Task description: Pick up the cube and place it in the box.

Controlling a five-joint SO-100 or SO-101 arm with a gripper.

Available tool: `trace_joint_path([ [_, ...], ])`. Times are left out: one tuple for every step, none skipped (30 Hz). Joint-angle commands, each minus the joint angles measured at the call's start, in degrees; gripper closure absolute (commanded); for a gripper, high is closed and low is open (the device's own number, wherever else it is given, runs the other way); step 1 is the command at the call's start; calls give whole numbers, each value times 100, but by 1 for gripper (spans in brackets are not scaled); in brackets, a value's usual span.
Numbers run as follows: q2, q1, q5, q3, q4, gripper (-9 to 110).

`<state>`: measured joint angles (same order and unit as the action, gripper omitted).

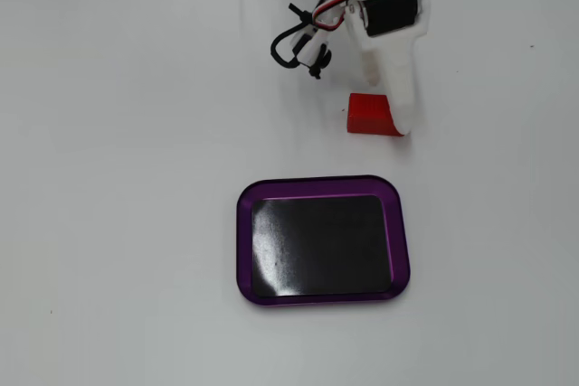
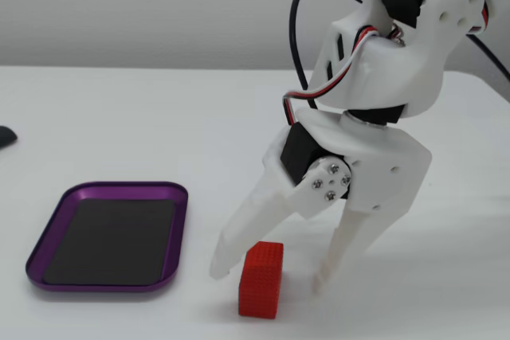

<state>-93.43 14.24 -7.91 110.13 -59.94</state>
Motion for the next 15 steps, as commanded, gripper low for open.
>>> trace_joint_path([
  [158, 0, 18, -88, 202, 71],
  [229, 0, 18, -97, 246, 71],
  [299, -53, 9, -105, 290, 71],
  [369, -114, -18, -105, 334, 72],
  [422, -185, -35, -114, 369, 73],
  [483, -272, -44, -114, 413, 75],
  [545, -352, -44, -114, 457, 78],
  [598, -413, -70, -114, 483, 82],
  [642, -457, -141, -114, 492, 85],
  [677, -483, -220, -114, 492, 89],
  [703, -492, -264, -114, 492, 92],
  [721, -492, -281, -105, 492, 95],
  [721, -492, -281, -105, 492, 98],
  [694, -492, -281, -88, 492, 101],
  [668, -492, -272, -88, 492, 102],
])
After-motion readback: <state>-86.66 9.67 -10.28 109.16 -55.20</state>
